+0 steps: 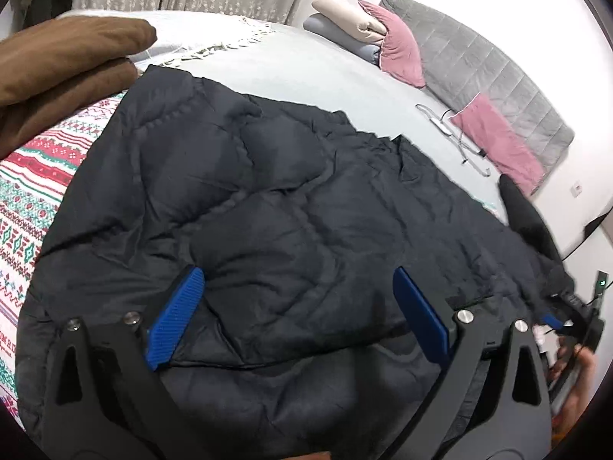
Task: Fold large clothes
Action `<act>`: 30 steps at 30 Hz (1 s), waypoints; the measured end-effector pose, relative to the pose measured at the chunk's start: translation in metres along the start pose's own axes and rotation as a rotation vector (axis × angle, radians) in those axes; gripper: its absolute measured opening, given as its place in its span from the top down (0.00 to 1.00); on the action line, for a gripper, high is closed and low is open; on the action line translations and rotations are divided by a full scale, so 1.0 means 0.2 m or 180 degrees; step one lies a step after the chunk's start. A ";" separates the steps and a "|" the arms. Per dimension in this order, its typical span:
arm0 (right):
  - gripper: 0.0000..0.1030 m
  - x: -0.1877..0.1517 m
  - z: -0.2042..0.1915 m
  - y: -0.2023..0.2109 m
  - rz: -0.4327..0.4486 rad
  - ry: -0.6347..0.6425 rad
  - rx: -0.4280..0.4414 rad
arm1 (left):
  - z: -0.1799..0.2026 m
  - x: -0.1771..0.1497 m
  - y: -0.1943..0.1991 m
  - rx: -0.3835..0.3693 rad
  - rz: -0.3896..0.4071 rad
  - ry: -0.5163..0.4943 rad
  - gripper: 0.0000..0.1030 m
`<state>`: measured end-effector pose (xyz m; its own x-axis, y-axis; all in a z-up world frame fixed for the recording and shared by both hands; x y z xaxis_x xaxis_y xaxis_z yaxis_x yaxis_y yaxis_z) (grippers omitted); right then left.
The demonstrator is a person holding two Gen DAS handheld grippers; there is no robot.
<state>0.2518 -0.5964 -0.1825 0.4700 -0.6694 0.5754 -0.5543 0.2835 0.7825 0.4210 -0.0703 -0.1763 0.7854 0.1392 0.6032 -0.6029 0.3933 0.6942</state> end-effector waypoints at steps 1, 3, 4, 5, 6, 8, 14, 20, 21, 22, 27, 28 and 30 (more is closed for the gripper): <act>0.21 0.02 0.08 -0.01 0.0013 -0.0178 0.0005 | 0.01 -0.01 -0.01 0.0038 0.0002 -0.0046 0.03; 0.21 0.04 0.24 -0.05 -0.0014 -0.0512 -0.0014 | 0.02 -0.01 -0.02 0.0073 -0.0007 -0.0102 0.01; 0.21 0.04 0.32 -0.09 -0.0030 -0.0666 -0.0032 | 0.02 -0.02 -0.02 0.0086 -0.0014 -0.0121 0.01; 0.21 0.05 0.37 -0.11 -0.0050 -0.0768 -0.0021 | 0.02 -0.02 -0.04 0.0120 -0.0039 -0.0140 0.01; 0.21 0.05 0.43 -0.14 -0.0055 -0.0909 0.0038 | 0.01 -0.03 -0.05 0.0137 -0.0057 -0.0148 0.01; 0.21 0.10 0.48 -0.14 0.0092 -0.1002 0.0129 | 0.01 -0.04 -0.06 0.0168 -0.0094 -0.0157 0.01; 0.45 0.20 0.53 -0.17 0.0366 -0.1149 0.0256 | -0.01 -0.06 -0.09 0.0224 -0.0154 -0.0203 0.01; 0.92 0.27 0.46 -0.05 0.0776 -0.0901 0.0331 | 0.00 -0.05 -0.05 0.0126 -0.0149 -0.0214 0.01; 0.93 0.29 0.41 -0.01 0.0852 -0.0812 0.0340 | 0.01 -0.04 -0.03 0.0089 -0.0131 -0.0202 0.01; 0.93 0.33 0.33 0.05 0.0972 -0.0658 0.0363 | 0.01 -0.03 -0.02 0.0056 -0.0114 -0.0196 0.01; 0.93 0.34 -0.15 0.39 0.1344 0.0317 0.0585 | 0.07 -0.01 0.06 -0.0041 0.0009 -0.0300 0.01; 0.93 0.31 -0.27 0.44 0.1365 0.0573 0.0653 | 0.09 0.00 0.09 -0.0070 0.0060 -0.0345 0.01; 0.93 0.23 -0.51 0.50 0.1345 0.1114 0.0765 | 0.13 0.01 0.12 -0.0122 0.0122 -0.0405 0.01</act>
Point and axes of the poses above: each gripper's, at about its wrist camera, not at the fingertips, and y roughly against the way its jaws point, z to its right, x to its top, the point moved 7 cm from there along -y, roughly the way its jaws point, and after that the axes turned 4 degrees about y, right-handed, at the moved point
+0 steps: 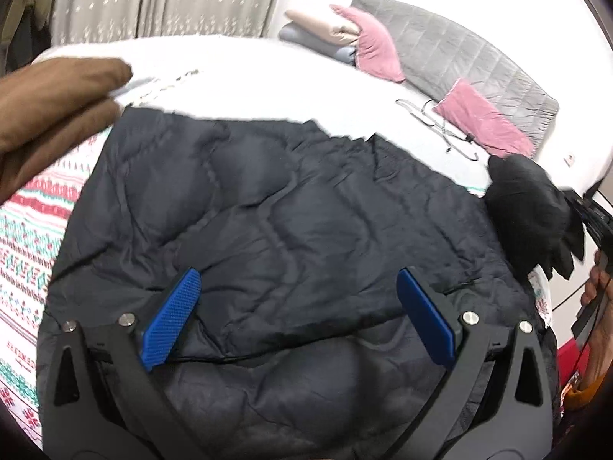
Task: Fold large clothes
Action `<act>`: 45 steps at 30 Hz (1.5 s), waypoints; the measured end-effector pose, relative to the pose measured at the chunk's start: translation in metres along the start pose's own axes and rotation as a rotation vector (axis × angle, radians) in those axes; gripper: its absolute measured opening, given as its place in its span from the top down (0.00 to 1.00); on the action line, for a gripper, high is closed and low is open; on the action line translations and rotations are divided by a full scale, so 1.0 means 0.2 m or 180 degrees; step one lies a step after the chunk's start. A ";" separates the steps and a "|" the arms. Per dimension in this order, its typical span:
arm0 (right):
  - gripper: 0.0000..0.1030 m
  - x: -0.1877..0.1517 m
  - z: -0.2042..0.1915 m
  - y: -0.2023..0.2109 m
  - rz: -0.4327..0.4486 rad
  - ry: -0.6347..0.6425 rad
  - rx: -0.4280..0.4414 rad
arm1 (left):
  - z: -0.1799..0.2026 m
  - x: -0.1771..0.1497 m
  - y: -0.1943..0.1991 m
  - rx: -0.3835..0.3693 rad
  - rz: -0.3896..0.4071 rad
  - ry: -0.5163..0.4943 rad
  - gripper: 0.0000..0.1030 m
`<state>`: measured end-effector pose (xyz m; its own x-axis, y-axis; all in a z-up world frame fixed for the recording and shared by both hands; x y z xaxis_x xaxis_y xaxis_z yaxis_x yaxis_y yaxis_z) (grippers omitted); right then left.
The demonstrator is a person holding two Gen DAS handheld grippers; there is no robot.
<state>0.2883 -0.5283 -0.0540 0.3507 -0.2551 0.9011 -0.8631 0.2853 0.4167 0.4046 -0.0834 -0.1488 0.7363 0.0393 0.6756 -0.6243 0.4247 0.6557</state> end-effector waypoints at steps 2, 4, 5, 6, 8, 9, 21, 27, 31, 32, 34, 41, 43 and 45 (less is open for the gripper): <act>0.93 -0.05 -0.28 -0.03 -0.0122 0.0466 0.0236 | 0.03 0.01 0.02 -0.0067 0.0052 -0.0048 0.01; 0.93 -0.16 -0.52 -0.07 -0.0331 0.0836 0.0494 | 0.05 0.02 0.04 -0.0150 0.0094 -0.0084 0.01; 0.93 -0.25 -0.63 -0.11 -0.0476 0.1001 0.0613 | 0.06 0.02 0.05 -0.0194 0.0109 -0.0101 0.01; 0.93 -0.32 -0.71 -0.15 -0.0604 0.1113 0.0691 | 0.07 0.02 0.05 -0.0241 0.0114 -0.0119 0.01; 0.93 -0.53 -0.87 -0.25 -0.0988 0.1392 0.0842 | 0.10 0.01 0.05 -0.0339 0.0091 -0.0155 0.01; 0.93 -0.61 -0.89 -0.27 -0.1142 0.1473 0.0867 | 0.11 0.01 0.05 -0.0366 0.0082 -0.0163 0.01; 0.33 -0.74 -0.76 -0.14 -0.2004 0.1046 0.0974 | 0.18 -0.01 0.05 -0.0158 0.0090 -0.0455 0.01; 0.33 -0.45 -0.62 -0.02 -0.1870 0.0439 0.1181 | 0.22 -0.02 0.07 -0.0063 0.0111 -0.0602 0.01; 0.23 -0.34 -0.43 -0.06 -0.1489 0.0211 0.0743 | 0.26 -0.03 0.08 -0.0121 0.0143 -0.0646 0.01; 0.23 -0.35 -0.37 -0.09 -0.1460 0.0145 0.0598 | 0.27 -0.04 0.09 -0.0139 0.0151 -0.0653 0.01; 0.23 -0.41 -0.24 -0.17 -0.1519 -0.0015 0.0302 | 0.30 -0.04 0.09 -0.0220 0.0171 -0.0678 0.01; 0.24 -0.58 -0.15 -0.33 -0.1574 -0.0209 0.0067 | 0.36 -0.06 0.09 -0.0330 0.0190 -0.0716 0.01; 0.41 -0.54 -0.18 -0.33 -0.1359 -0.0372 0.0329 | 0.36 -0.06 0.09 -0.0365 0.0200 -0.0680 0.01; 0.73 -0.52 -0.22 -0.33 -0.1225 -0.0534 0.0671 | 0.36 -0.05 0.10 -0.0416 0.0255 -0.0608 0.01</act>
Point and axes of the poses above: each gripper's, at about its wrist camera, not at the fingertips, and y roughly against the way its jaws point, z to its right, x to its top, the point moved 7 cm from there along -y, roughly the way its jaws point, and after that the axes turned 4 degrees about y, right-handed, at the moved point
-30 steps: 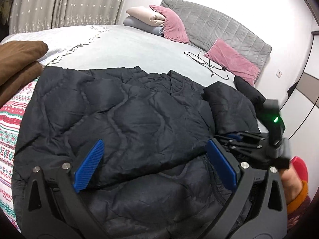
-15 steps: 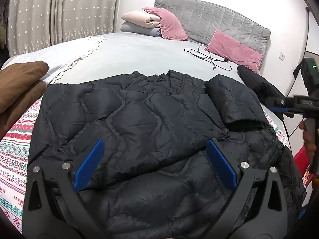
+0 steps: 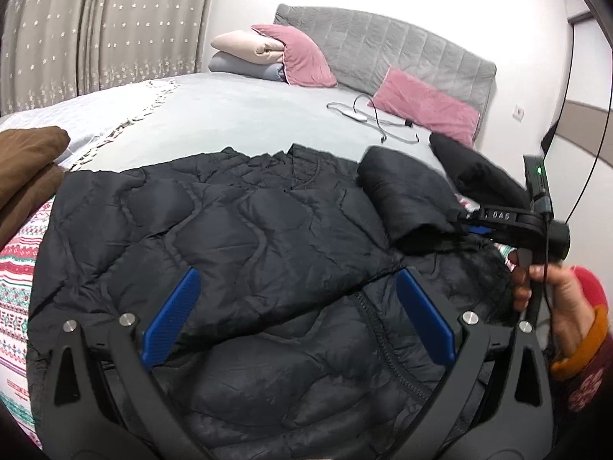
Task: Fold large clothes
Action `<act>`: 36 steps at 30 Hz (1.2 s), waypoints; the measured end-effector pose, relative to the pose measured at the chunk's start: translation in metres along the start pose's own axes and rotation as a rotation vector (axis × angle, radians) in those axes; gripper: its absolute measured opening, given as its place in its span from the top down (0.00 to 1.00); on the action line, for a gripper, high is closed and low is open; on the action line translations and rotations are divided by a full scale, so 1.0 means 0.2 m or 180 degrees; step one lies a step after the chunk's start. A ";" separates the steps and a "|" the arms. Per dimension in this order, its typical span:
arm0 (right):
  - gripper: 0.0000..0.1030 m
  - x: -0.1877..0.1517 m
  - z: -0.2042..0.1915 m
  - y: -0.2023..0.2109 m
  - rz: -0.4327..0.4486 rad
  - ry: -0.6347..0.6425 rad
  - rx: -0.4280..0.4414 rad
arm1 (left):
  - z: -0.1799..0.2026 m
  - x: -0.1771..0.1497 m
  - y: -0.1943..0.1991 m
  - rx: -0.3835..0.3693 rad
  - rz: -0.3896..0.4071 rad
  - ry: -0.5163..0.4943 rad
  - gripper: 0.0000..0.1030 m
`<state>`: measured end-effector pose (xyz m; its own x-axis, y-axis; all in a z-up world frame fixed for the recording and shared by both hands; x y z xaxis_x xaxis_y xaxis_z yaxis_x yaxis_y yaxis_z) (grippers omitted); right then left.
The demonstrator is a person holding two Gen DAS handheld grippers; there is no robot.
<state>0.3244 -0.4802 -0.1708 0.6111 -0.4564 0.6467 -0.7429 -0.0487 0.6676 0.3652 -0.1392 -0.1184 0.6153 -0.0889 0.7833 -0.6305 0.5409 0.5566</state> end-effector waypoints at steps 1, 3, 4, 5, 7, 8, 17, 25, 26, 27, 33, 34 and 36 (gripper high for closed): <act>0.87 0.01 -0.03 -0.01 0.0053 -0.0047 0.0194 | 0.00 0.01 0.01 -0.0046 0.0044 0.0042 0.01; 0.89 0.02 -0.10 0.01 0.0193 0.0006 0.0311 | 0.00 0.02 0.03 -0.0189 0.0133 0.0154 0.01; 0.89 0.04 -0.17 0.03 0.0282 0.0102 0.0388 | -0.01 0.02 0.04 -0.0225 0.0159 0.0192 0.01; 0.90 0.05 -0.23 0.05 0.0347 0.0176 0.0486 | -0.01 0.03 0.04 -0.0265 0.0191 0.0242 0.01; 0.90 0.07 -0.40 0.09 0.0452 0.0357 0.0775 | -0.04 0.04 0.05 -0.0356 0.0239 0.0380 0.01; 0.90 0.07 -0.49 0.10 0.0473 0.0455 0.0918 | -0.05 0.04 0.05 -0.0395 0.0241 0.0432 0.01; 0.46 -0.01 -0.90 0.05 0.0001 0.1009 0.1535 | -0.13 0.04 0.00 -0.0431 0.0167 0.0569 0.01; 0.41 0.09 -0.52 0.01 -0.0172 0.1072 0.0090 | -0.17 0.14 -0.27 -0.0332 -0.0351 0.0682 0.16; 0.40 0.09 -0.47 0.00 -0.0196 0.1199 -0.0112 | -0.18 0.15 -0.32 -0.0294 -0.0444 0.0708 0.19; 0.39 0.08 -0.43 -0.01 -0.0248 0.1353 -0.0292 | -0.19 0.15 -0.38 -0.0262 -0.0547 0.0745 0.25; 0.38 -0.09 -0.23 -0.15 -0.0787 0.1952 -0.0808 | -0.23 0.17 -0.59 -0.0160 -0.0794 0.1021 0.61; 0.39 -0.10 -0.18 -0.15 -0.0805 0.1977 -0.0904 | -0.23 0.16 -0.59 -0.0188 -0.0807 0.1061 0.86; 0.39 -0.11 -0.11 -0.17 -0.0699 0.2004 -0.1021 | -0.22 0.16 -0.56 -0.0237 -0.0789 0.1087 0.93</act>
Point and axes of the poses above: each gripper's, at about its wrist camera, not at the fingertips, and y roughly against the way its jaws point, z to its right, x to its top, the point moved 7 cm from there along -y, roughly the way its jaws point, and after that the axes turned 4 degrees about y, right-handed, at the moved point
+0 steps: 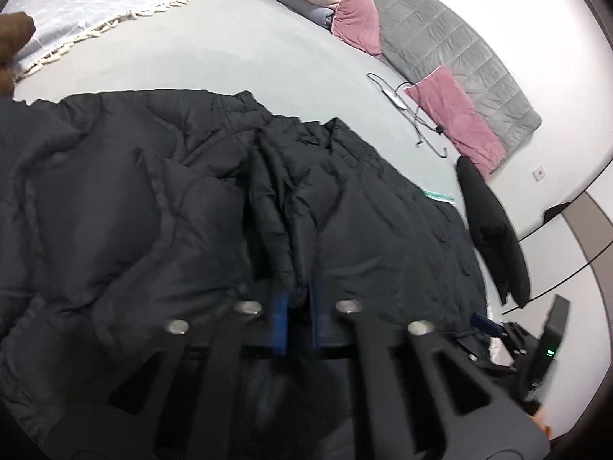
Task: Fold large clothes
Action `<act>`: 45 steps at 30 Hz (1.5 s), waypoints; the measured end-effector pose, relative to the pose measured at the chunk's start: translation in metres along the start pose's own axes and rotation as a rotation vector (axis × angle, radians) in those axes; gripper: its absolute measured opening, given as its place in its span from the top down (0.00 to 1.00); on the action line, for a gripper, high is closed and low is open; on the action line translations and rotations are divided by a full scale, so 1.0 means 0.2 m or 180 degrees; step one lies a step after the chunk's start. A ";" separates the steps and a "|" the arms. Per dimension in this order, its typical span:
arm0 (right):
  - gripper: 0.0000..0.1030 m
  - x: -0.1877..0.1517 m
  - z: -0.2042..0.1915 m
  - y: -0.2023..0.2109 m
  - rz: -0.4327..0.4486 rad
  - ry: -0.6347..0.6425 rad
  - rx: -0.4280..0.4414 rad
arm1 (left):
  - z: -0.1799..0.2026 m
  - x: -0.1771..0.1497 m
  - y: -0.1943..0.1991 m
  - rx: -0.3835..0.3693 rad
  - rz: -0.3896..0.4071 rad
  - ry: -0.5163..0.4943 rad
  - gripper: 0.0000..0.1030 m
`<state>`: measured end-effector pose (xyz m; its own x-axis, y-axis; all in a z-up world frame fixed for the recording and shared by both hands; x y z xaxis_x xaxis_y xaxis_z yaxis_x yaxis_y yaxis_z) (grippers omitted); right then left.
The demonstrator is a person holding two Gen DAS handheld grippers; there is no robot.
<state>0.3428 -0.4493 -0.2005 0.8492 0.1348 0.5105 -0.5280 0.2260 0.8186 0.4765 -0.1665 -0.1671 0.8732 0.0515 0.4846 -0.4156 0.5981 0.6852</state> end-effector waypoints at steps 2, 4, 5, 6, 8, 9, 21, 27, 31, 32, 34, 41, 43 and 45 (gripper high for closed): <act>0.43 -0.01 0.03 0.02 0.0078 -0.0105 -0.0052 | 0.04 -0.01 0.07 0.0024 0.0130 -0.0105 0.94; 0.56 -0.01 0.11 0.04 0.0142 -0.0251 -0.0213 | 0.08 -0.04 0.17 0.0024 0.0206 -0.0166 0.94; 0.63 -0.01 0.15 0.06 0.0164 -0.0312 -0.0275 | 0.10 -0.06 0.21 0.0003 0.0217 -0.0153 0.94; 0.66 -0.01 0.21 0.07 0.0201 -0.0417 -0.0330 | 0.11 -0.09 0.24 0.0000 0.0208 -0.0129 0.94; 0.68 -0.01 0.27 0.09 0.0210 -0.0545 -0.0335 | 0.11 -0.14 0.29 0.0123 0.0147 -0.0144 0.94; 0.68 -0.02 0.30 0.09 0.0152 -0.0601 -0.0310 | 0.10 -0.17 0.28 0.0266 0.0096 -0.0189 0.94; 0.50 0.01 0.28 0.32 0.0274 -0.0395 0.0221 | 0.16 -0.25 0.39 0.0932 0.0354 -0.1096 0.64; 0.46 0.06 0.21 0.33 0.0440 -0.0575 0.0675 | 0.23 -0.15 0.35 0.0804 0.0549 -0.1274 0.57; 0.46 0.06 0.21 0.24 0.0418 -0.0841 0.0757 | 0.12 -0.20 0.15 0.0851 0.0191 -0.1102 0.57; 0.46 0.05 0.19 0.20 0.0380 -0.0888 0.0831 | 0.08 -0.23 0.12 0.0877 0.0080 -0.1045 0.57; 0.46 0.02 0.16 0.10 0.0210 -0.0902 0.0847 | 0.00 -0.27 0.06 0.0818 -0.0078 -0.0832 0.57; 0.45 -0.02 0.16 0.04 -0.0025 -0.0992 0.0832 | 0.02 -0.34 0.24 0.1008 -0.0107 -0.0856 0.48; 0.45 0.00 0.17 0.15 0.0055 -0.1065 0.0913 | 0.03 -0.36 0.38 0.1150 -0.0023 -0.0879 0.30; 0.37 -0.01 0.17 0.25 0.0127 -0.1104 0.0965 | 0.02 -0.39 0.52 0.1222 0.0064 -0.0889 0.25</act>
<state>0.3139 -0.4721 -0.1519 0.8036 -0.2047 0.5588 -0.5817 -0.0721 0.8102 0.3633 -0.1114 -0.1309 0.7840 -0.1883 0.5915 -0.5418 0.2578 0.8000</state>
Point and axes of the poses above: each gripper's, at about its wrist camera, not at the fingertips, and y roughly against the way its jaws point, z to its right, x to its top, the point moved 7 cm from there along -y, roughly the way its jaws point, and after that the axes turned 4 degrees about y, right-handed, at the moved point
